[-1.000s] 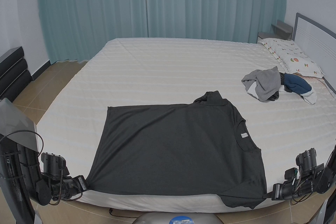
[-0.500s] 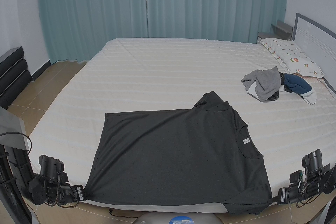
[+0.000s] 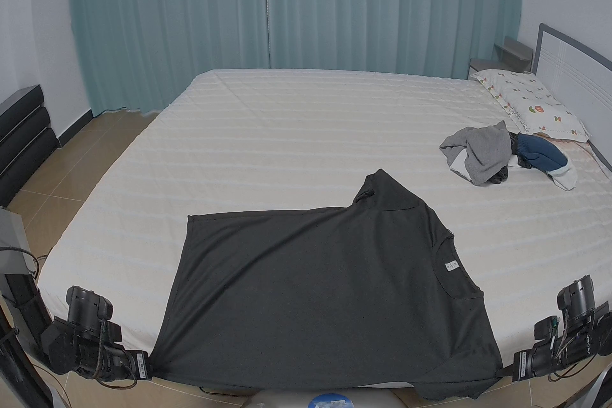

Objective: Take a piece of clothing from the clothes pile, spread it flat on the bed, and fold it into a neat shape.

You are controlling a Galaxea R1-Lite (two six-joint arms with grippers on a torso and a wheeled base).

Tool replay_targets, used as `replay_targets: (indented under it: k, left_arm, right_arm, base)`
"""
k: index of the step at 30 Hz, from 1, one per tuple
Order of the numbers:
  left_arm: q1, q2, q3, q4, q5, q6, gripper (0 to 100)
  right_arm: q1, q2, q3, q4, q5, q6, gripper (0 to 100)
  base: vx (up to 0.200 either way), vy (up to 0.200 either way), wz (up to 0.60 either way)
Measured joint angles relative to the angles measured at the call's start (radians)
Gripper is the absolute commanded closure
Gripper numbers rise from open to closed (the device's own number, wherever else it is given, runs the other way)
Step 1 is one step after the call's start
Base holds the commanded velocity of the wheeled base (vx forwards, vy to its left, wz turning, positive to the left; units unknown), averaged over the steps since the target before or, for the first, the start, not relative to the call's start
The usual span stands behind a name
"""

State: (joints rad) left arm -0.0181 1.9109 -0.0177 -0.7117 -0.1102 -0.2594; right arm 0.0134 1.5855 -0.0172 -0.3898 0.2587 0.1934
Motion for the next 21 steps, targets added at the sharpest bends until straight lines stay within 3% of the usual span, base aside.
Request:
replay_targets:
  k: [10, 21]
  left_arm:
    - [0.006, -0.071, -0.015, 0.01, 0.002, 0.0, 100]
    - [0.009, -0.084, -0.108, -0.148, 0.002, -0.139, 100]
  right_arm:
    - [-0.001, -0.033, -0.027, -0.005, 0.0, 0.011, 100]
    - [0.003, -0.033, -0.249, 0.01, 0.002, 0.043, 100]
  base:
    - [0.0, 0.0, 0.0]
    - [0.0, 0.0, 0.0]
